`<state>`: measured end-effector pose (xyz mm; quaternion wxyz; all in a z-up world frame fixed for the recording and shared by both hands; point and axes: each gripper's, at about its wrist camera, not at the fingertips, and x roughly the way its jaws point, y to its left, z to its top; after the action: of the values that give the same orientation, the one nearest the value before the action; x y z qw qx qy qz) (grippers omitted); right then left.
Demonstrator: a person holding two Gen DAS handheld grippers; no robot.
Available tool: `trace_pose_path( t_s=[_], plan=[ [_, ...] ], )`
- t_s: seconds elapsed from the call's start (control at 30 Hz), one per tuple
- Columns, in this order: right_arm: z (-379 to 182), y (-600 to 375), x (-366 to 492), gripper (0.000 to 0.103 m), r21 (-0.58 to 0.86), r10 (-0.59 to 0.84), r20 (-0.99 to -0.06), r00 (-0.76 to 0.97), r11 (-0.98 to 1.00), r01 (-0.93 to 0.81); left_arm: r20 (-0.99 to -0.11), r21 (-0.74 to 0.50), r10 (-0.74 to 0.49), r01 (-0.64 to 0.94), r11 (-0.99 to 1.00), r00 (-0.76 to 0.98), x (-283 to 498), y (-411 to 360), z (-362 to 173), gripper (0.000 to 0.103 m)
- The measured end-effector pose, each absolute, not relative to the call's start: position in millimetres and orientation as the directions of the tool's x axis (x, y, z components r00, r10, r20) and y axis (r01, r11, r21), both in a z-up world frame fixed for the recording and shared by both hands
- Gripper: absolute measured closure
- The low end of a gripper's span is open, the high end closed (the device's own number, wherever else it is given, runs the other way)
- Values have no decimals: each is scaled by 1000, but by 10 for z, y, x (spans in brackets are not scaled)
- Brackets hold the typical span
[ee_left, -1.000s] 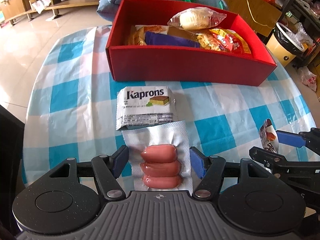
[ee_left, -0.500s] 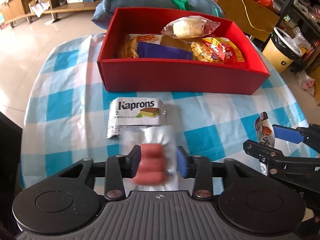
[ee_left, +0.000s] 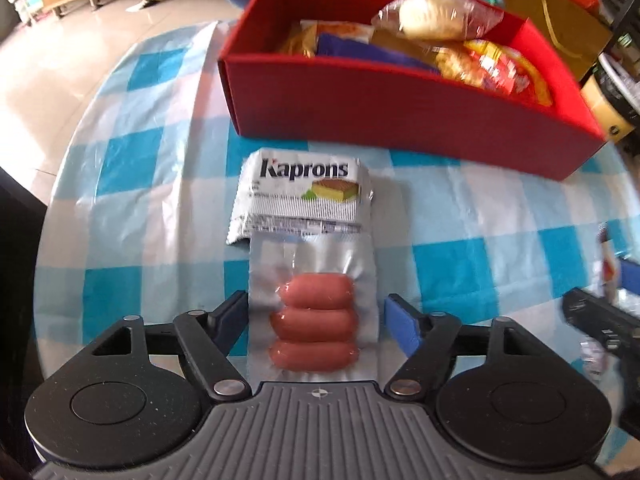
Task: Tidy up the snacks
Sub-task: 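Carry sausage pack over red box with left tool while right tool carries pouch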
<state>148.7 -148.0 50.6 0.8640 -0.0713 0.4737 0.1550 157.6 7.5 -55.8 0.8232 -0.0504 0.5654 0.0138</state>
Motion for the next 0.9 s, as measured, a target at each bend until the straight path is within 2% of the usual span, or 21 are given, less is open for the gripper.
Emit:
trace_pose_path(
  t_s=[0.07,0.4,0.9],
  plan=[
    [513,-1475,1476,52,24,204,-839,504,940,-340,-928,-53,-20,-77,996,373,1557,29,-550,28],
    [621,-1449,1480,52,12,208,-819,534,938,-346,-921,-45,-2,-100,994,390,1429,98,-384,29],
    [790,-1418,1812,52,-17,169,-789,591,955,-296,-864,-59,-35,-33,998,502,1700,20,55,29]
  ],
)
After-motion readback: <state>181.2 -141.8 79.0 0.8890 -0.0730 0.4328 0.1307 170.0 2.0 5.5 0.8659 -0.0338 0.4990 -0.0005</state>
